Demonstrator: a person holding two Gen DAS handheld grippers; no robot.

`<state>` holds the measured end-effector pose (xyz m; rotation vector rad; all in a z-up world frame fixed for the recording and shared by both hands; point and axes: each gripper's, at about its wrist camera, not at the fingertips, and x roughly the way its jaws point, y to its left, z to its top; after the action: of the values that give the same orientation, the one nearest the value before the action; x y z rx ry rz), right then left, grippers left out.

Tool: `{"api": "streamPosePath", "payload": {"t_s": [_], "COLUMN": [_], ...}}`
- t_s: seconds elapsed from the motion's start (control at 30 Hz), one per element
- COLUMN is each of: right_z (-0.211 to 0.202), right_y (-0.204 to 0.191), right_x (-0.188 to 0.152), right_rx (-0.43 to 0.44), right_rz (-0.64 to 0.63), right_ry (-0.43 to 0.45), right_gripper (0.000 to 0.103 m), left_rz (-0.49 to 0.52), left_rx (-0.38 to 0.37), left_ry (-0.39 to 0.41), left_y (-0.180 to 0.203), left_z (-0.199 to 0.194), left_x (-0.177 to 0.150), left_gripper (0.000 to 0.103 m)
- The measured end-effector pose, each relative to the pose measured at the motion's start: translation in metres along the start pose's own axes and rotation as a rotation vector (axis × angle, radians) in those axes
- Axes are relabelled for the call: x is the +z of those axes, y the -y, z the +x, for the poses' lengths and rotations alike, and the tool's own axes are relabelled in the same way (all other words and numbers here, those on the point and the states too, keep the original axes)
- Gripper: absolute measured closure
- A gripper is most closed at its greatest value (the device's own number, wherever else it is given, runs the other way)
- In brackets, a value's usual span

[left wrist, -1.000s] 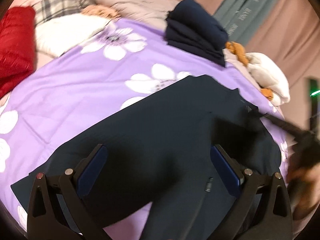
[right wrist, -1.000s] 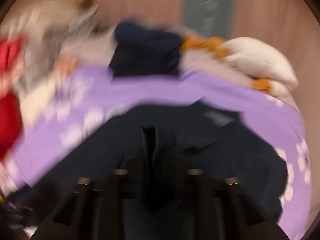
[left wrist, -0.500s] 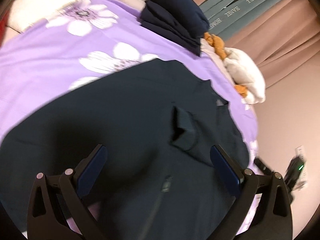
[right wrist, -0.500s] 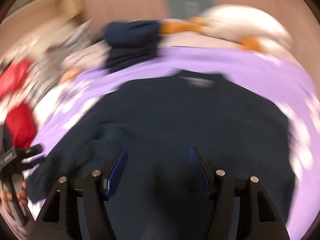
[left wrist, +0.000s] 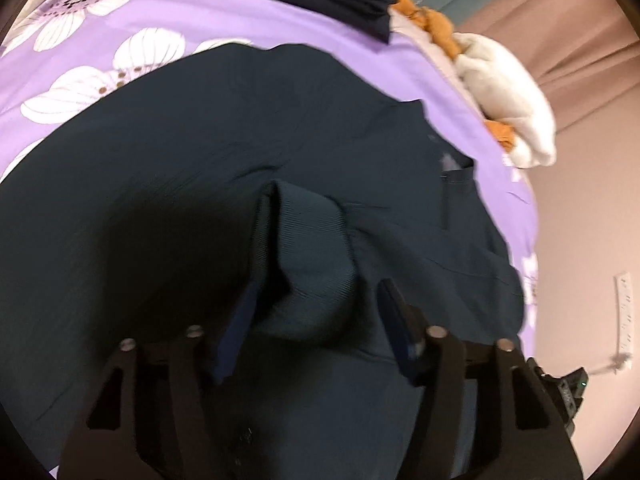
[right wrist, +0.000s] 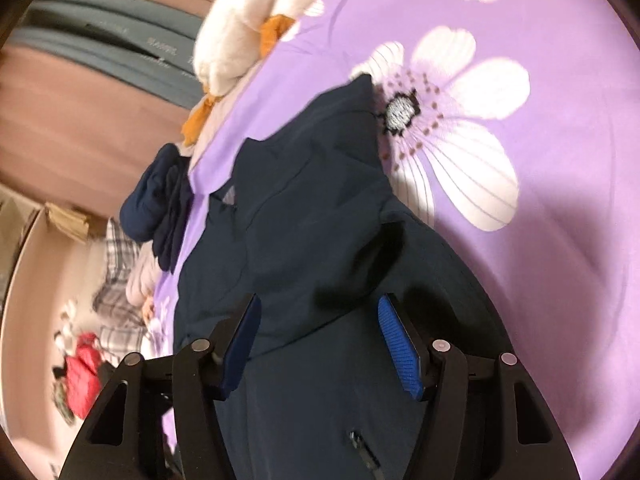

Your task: Fold large clothes

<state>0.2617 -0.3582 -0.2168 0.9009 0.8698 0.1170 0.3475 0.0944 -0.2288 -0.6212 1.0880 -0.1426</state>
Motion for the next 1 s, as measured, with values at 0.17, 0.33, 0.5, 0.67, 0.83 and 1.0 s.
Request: {"api": "streamPosePath", "payload": {"t_s": [0.17,0.33,0.5,0.67,0.83,1.0], "right_z": [0.02,0.001,0.002,-0.028,-0.053,-0.005], "right_y": [0.007,0.024,0.049,0.052,0.007,-0.04], "right_x": [0.016,0.019,0.015,0.023,0.027,0.026], "right_rx": [0.012,-0.004,-0.051,-0.06,-0.175,-0.188], "right_rz": [0.078,0.113,0.124,0.11,-0.152,-0.357], "right_ry": [0.059,0.194,0.13,0.126,0.223,0.112], "right_gripper": [0.073,0.095,0.093,0.072,0.072,0.072], "left_rz": [-0.018,0.057,0.082,0.171,0.231,0.346], "left_rx": [0.001,-0.015,0.073,0.137,0.148,0.096], "left_ry": [0.0,0.005,-0.011,-0.003,0.056,0.065], "left_y": [-0.005,0.017,0.017,0.004,0.012,0.066], "left_z": [0.008,0.015,0.03,0.008,-0.018,0.001], "left_x": [0.002,0.0,0.0,-0.003,0.002,0.008], "left_gripper": [0.075,0.081,0.081,0.079,0.083,0.08]}}
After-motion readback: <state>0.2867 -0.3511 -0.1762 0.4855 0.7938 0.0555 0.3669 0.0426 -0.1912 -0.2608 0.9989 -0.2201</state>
